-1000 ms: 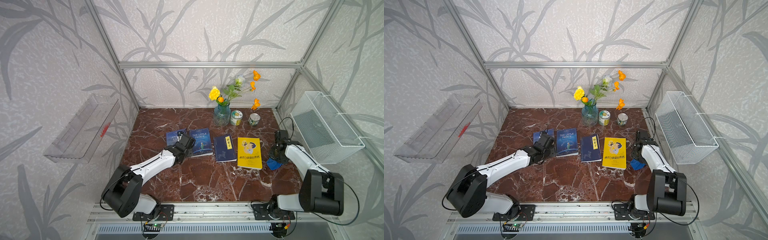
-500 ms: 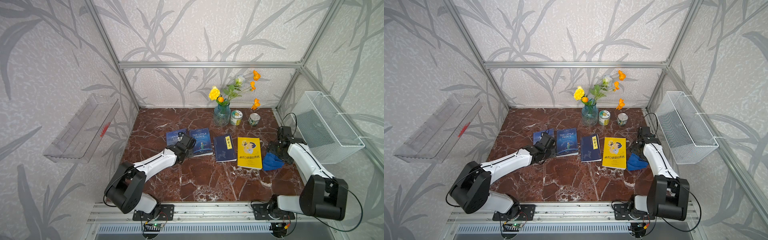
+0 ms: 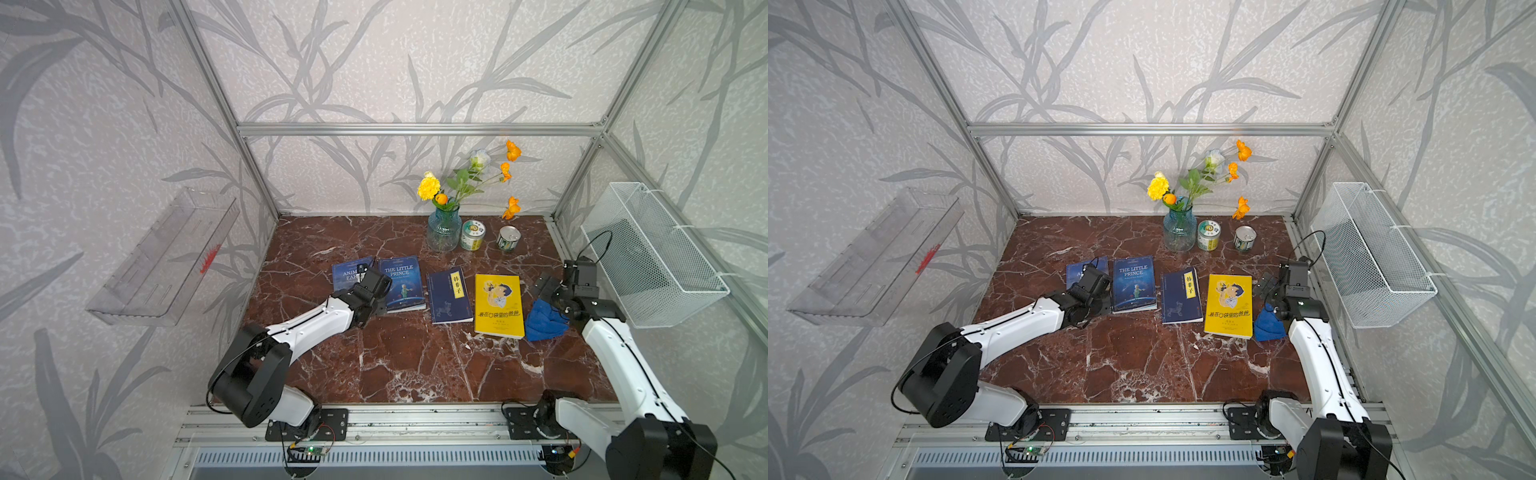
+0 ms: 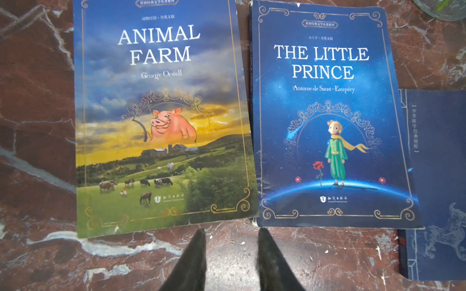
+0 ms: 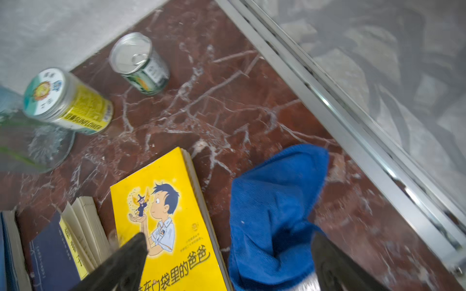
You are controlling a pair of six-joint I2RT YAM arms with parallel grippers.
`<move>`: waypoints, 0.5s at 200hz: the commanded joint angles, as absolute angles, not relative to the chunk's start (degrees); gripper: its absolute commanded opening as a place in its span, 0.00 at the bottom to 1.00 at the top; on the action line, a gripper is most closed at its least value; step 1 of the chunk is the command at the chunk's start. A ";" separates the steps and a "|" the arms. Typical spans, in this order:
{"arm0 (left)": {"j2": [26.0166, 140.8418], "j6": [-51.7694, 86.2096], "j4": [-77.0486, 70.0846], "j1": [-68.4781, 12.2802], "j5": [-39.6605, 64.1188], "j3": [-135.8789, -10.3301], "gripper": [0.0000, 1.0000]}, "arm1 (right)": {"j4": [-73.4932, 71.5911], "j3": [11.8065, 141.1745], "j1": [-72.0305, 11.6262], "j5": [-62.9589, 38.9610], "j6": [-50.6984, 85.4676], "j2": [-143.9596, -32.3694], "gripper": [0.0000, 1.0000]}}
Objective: Wipe the cover of the book
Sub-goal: Place the cleaning item at the center of the board, then reset both arms
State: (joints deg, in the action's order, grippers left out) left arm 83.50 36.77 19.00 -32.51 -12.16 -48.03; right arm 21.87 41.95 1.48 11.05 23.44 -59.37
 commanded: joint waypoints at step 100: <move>63.42 20.96 1.25 -33.66 -24.05 -35.41 0.99 | -34.14 28.74 -9.42 19.95 -0.26 -84.13 0.99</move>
